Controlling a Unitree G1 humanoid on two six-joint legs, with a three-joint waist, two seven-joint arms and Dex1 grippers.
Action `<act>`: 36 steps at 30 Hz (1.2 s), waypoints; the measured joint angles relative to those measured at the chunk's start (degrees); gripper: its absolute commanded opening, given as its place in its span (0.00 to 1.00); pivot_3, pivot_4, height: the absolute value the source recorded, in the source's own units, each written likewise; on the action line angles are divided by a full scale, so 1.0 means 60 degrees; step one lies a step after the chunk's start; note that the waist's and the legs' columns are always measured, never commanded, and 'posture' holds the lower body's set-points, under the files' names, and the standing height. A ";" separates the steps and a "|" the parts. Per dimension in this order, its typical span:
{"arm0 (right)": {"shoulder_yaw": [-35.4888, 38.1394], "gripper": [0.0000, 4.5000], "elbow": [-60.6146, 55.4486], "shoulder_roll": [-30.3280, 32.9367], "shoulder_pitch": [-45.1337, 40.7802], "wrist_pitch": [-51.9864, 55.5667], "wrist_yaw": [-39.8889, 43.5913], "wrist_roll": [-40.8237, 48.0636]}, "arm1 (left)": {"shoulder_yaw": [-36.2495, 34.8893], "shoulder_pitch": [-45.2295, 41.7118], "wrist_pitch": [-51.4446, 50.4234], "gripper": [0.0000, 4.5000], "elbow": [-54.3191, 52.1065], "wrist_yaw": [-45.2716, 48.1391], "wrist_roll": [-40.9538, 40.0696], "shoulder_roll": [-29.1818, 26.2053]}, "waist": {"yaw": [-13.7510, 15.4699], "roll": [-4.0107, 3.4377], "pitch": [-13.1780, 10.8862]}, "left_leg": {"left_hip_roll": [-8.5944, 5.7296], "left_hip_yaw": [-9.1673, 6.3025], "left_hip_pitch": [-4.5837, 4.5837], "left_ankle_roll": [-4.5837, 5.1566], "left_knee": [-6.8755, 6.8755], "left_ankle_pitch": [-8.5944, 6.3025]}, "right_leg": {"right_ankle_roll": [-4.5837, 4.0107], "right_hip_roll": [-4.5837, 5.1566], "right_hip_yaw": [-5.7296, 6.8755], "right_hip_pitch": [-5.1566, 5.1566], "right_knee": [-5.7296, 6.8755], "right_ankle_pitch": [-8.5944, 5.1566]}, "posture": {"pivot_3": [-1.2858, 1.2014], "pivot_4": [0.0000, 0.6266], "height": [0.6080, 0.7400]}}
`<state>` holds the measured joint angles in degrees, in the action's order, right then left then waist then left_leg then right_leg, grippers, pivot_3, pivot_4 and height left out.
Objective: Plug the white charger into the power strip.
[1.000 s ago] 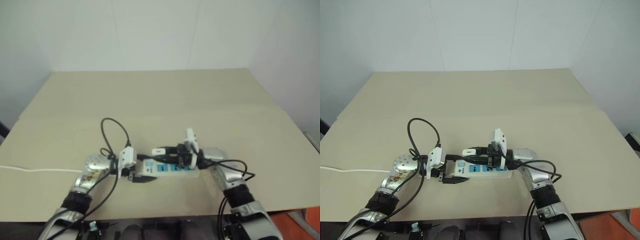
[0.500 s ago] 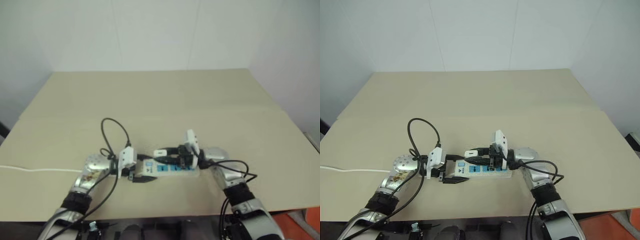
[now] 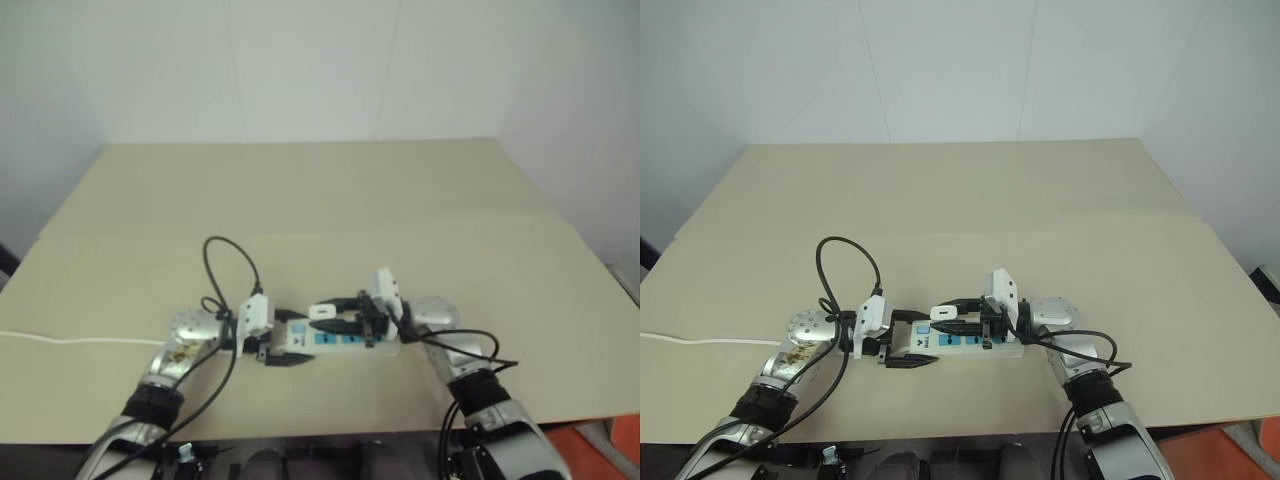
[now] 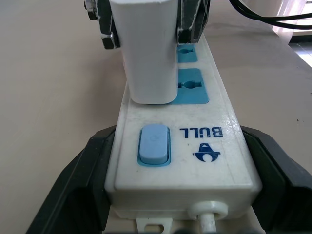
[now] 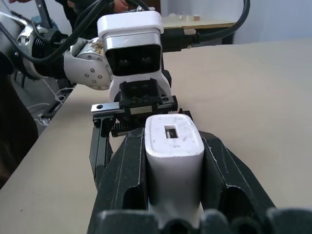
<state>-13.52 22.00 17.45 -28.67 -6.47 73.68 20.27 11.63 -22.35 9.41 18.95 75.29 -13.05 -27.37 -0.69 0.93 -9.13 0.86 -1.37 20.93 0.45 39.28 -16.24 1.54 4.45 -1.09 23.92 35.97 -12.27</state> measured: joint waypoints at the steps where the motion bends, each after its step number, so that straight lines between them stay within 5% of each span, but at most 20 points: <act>1: -0.0013 0.25 0.0034 0.0013 -0.0004 -0.0082 0.0020 -0.0001 | 0.0008 0.0004 0.0000 0.73 -0.0001 -0.0012 0.0001 -0.0001 | 0.0002 -0.0002 0.0004 | -0.0001 0.0000 -0.0005 0.0000 0.0000 0.0000 | 0.0000 0.0001 0.0000 -0.0004 -0.0001 0.0000 | 0.52 0.24 1.00; 6: -0.0150 0.25 0.0478 0.0171 -0.0051 -0.0414 0.0132 -0.0001 | 0.0127 0.0019 -0.0003 0.73 0.0048 -0.0118 0.0030 -0.0040 | -0.0002 -0.0002 0.0017 | 0.0001 0.0001 -0.0134 0.0003 -0.0040 -0.0002 | 0.0006 0.0002 0.0005 -0.0148 -0.0051 -0.0010 | 0.52 0.24 1.00; 20: -0.0511 0.25 0.0944 0.0192 -0.0318 -0.0583 0.0214 0.0000 | 0.0140 0.0187 -0.0105 0.73 0.0007 -0.0257 0.0022 -0.0098 | -0.0024 0.0034 0.0144 | 0.0007 0.0000 -0.0181 0.0003 -0.0061 -0.0003 | -0.0009 -0.0002 0.0000 -0.0167 -0.0040 -0.0021 | 0.52 0.24 1.00; 29: -0.0620 0.92 0.0664 0.0817 -0.0344 0.0257 0.0117 -0.0538 | 0.0140 0.0242 -0.0329 0.73 -0.0030 -0.0277 0.0004 -0.0380 | -0.0137 0.0145 0.0213 | 0.0039 -0.0004 -0.0302 0.0006 -0.0107 -0.0007 | 0.0007 -0.0024 0.0016 -0.0271 -0.0028 -0.0120 | 0.52 0.24 1.00; 33: -0.0576 0.92 0.0235 0.0901 -0.0205 0.0673 0.0129 -0.0543 | 0.0142 0.0268 -0.0351 0.73 -0.0089 -0.0308 0.0005 -0.0392 | -0.0112 0.0146 0.0213 | 0.0040 -0.0022 -0.0301 0.0005 -0.0133 -0.0007 | 0.0002 -0.0024 0.0032 -0.0260 -0.0015 -0.0146 | 0.52 0.24 1.00; 36: -0.0491 0.93 0.0098 0.0912 -0.0098 0.0729 0.0097 -0.0559 | 0.0137 0.0268 -0.0565 0.95 -0.0166 -0.0374 0.0058 -0.0428 | -0.0089 0.0146 0.0213 | 0.0036 -0.0023 -0.0300 0.0005 -0.0146 -0.0007 | -0.0061 -0.0021 0.0032 -0.0257 -0.0016 -0.0110 | 0.52 0.24 1.00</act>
<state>-16.46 22.59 22.92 -29.26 -2.10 74.26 16.92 12.45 -20.74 6.02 17.96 73.05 -12.70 -29.94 -1.22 1.81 -7.86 1.08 -1.51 19.13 0.48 38.41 -16.28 1.18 4.33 -0.90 22.37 35.87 -12.93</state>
